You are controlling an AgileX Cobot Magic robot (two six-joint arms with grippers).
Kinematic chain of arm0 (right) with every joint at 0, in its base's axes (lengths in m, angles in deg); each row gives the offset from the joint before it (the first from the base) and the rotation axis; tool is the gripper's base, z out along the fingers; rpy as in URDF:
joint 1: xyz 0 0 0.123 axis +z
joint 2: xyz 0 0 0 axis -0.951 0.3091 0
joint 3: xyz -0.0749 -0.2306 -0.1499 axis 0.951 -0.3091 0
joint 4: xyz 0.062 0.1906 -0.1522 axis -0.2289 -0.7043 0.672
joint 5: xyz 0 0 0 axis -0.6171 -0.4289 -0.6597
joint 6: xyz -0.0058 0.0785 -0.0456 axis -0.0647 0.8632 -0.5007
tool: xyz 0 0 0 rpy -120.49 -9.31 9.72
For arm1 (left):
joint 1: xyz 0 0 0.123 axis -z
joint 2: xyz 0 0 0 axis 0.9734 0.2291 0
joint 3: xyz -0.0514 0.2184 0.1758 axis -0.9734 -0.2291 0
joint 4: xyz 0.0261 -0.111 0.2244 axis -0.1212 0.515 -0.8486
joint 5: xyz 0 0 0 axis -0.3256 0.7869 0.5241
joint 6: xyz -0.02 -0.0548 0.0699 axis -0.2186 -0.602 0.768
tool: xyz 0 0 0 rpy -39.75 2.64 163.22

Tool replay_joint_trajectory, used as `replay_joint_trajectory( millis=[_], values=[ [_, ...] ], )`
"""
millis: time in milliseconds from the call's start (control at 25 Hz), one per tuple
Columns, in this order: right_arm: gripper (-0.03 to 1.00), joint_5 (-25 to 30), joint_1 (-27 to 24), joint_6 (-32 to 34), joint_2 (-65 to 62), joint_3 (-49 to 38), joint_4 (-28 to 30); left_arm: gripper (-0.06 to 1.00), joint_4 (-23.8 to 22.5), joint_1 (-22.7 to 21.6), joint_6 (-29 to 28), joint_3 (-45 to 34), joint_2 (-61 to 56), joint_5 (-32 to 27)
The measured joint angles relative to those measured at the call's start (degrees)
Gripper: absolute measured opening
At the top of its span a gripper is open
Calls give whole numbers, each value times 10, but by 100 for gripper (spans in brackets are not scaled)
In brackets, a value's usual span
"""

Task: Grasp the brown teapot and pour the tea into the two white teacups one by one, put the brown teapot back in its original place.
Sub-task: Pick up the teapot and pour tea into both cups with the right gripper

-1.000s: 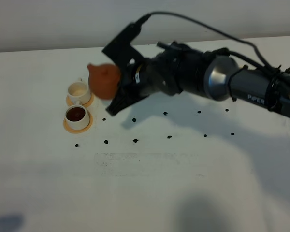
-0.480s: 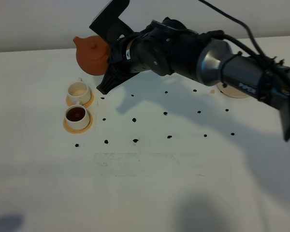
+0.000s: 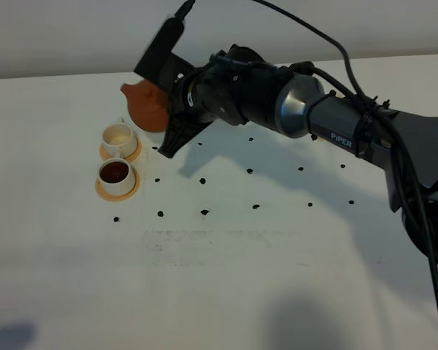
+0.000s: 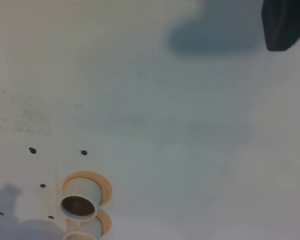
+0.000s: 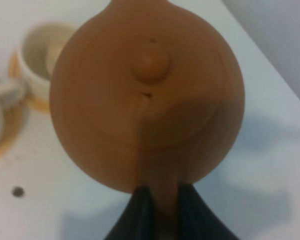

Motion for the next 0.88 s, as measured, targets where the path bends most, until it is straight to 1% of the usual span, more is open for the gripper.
replay_joint_trajectory(
  millis=[200, 640, 880],
  values=[
    [9, 2, 7, -1, 8, 0, 47, 32, 0, 0, 0, 0, 0, 0],
    [9, -4, 32, -3, 32, 1, 107, 32, 0, 0, 0, 0, 0, 0],
    [9, -13, 36, -3, 37, 1, 155, 32, 0, 0, 0, 0, 0, 0]
  ],
)
